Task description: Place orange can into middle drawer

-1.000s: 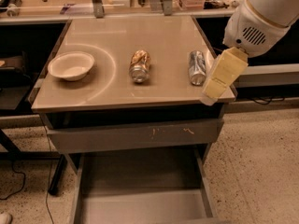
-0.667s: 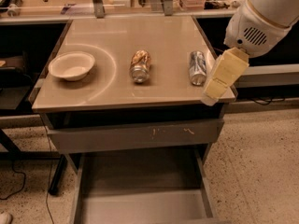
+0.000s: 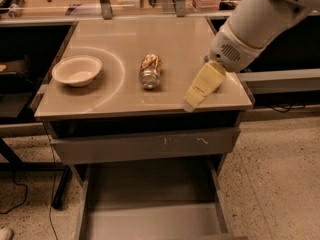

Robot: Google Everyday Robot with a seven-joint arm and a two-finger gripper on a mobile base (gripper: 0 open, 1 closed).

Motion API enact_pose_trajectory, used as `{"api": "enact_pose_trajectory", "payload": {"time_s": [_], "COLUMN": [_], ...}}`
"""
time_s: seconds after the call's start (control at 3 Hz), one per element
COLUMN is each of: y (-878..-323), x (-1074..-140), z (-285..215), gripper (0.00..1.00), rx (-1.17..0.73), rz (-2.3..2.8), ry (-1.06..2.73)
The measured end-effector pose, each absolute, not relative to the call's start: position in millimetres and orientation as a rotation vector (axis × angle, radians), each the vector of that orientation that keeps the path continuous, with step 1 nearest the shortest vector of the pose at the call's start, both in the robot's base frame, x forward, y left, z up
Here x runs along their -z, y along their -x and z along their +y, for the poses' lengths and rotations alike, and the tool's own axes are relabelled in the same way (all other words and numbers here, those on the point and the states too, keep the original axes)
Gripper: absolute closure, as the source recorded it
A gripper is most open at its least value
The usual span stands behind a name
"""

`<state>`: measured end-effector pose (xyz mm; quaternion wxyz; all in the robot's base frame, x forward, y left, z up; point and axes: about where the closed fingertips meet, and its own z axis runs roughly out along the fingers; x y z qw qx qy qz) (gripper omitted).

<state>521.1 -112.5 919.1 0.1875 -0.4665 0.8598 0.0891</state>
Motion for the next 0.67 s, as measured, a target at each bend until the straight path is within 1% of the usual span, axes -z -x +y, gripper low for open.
{"api": "enact_pose_trajectory", "payload": {"time_s": [0.33,0.67], "y": [-546.4,-549.2], "x": [-904.3,-902.8], "z": [-85.6,-81.5], "gripper": [0.00,0.00], "rx": [-0.345,-0.355], "rz": [2.460,2.461], "ry": [1.310,1.318]}}
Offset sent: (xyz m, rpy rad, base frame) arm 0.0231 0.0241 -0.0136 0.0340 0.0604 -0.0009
